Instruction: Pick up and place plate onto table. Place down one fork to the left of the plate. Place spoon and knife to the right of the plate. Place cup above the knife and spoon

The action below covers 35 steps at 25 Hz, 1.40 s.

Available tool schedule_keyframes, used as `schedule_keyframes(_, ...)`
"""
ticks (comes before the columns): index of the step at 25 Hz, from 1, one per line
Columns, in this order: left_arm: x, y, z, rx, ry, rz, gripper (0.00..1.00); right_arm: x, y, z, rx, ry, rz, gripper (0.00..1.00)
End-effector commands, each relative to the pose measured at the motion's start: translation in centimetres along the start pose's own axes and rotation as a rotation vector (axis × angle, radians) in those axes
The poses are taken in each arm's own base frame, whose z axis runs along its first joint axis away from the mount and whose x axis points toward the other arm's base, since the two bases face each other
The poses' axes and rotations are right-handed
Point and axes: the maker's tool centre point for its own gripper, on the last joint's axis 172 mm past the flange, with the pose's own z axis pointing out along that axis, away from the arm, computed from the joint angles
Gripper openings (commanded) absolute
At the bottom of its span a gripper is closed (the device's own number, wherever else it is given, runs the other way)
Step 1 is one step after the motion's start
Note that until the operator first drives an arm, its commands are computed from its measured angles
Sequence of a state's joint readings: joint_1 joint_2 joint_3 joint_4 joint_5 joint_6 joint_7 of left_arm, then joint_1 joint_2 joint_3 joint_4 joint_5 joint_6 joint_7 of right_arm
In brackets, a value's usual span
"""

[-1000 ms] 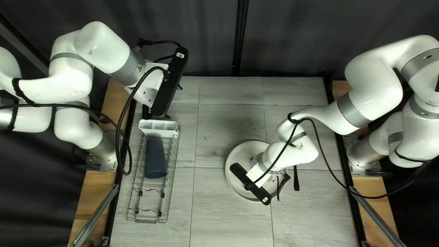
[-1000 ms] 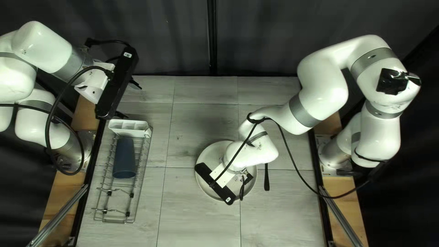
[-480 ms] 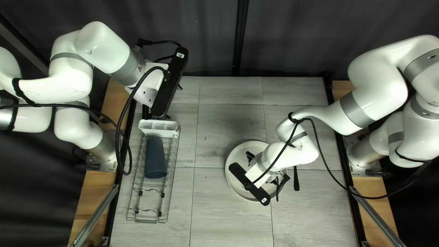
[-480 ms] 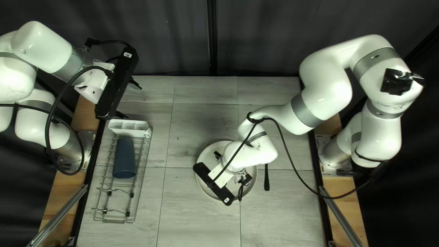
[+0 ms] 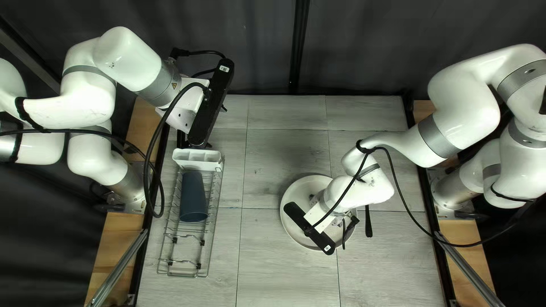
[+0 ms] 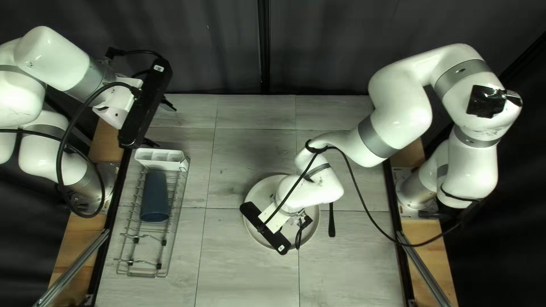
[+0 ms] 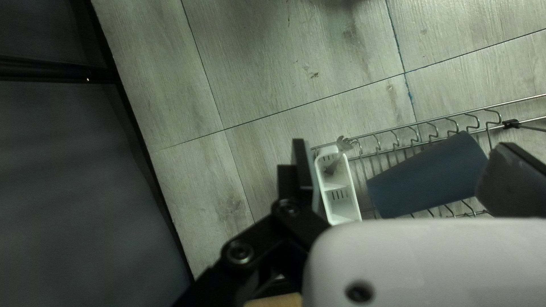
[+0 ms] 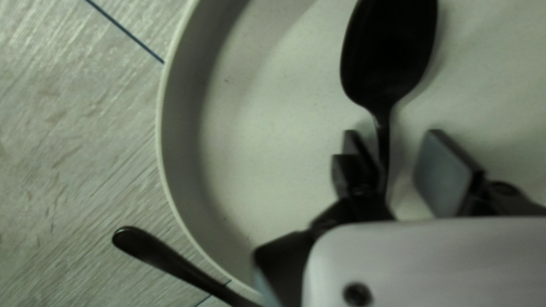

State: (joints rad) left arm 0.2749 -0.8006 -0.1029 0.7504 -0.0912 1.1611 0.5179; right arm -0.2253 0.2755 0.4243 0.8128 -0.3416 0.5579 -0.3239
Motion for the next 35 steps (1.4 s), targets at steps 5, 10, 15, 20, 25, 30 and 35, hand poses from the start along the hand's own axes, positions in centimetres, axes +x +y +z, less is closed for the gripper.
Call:
schedule_keyframes(5,0.0,0.0,0.0,0.0,0.0,0.0,1.0,-0.2,-1.2,-5.1,-0.031,-0.019,0.009,0.0)
schedule_keyframes(10,0.0,0.0,0.0,0.0,0.0,0.0,1.0,-0.4,-1.7,-7.2,-0.051,-0.05,0.038,0.0)
schedule_keyframes(15,0.0,0.0,0.0,0.0,0.0,0.0,1.0,-0.2,-1.0,-4.0,-0.028,-0.065,0.064,1.0)
schedule_keyframes(20,0.0,0.0,0.0,0.0,0.0,0.0,1.0,0.0,-0.3,-0.9,0.004,-0.071,0.083,1.0)
schedule_keyframes(25,0.0,0.0,0.0,0.0,0.0,0.0,1.0,0.0,-0.4,0.1,0.021,-0.081,0.091,0.97)
schedule_keyframes(30,0.0,0.0,0.0,0.0,0.0,0.0,1.0,-0.4,-1.0,0.6,0.02,-0.072,0.098,0.65)
schedule_keyframes(35,0.0,0.0,0.0,0.0,0.0,0.0,1.0,-0.9,-1.3,0.5,0.013,-0.062,0.1,0.0)
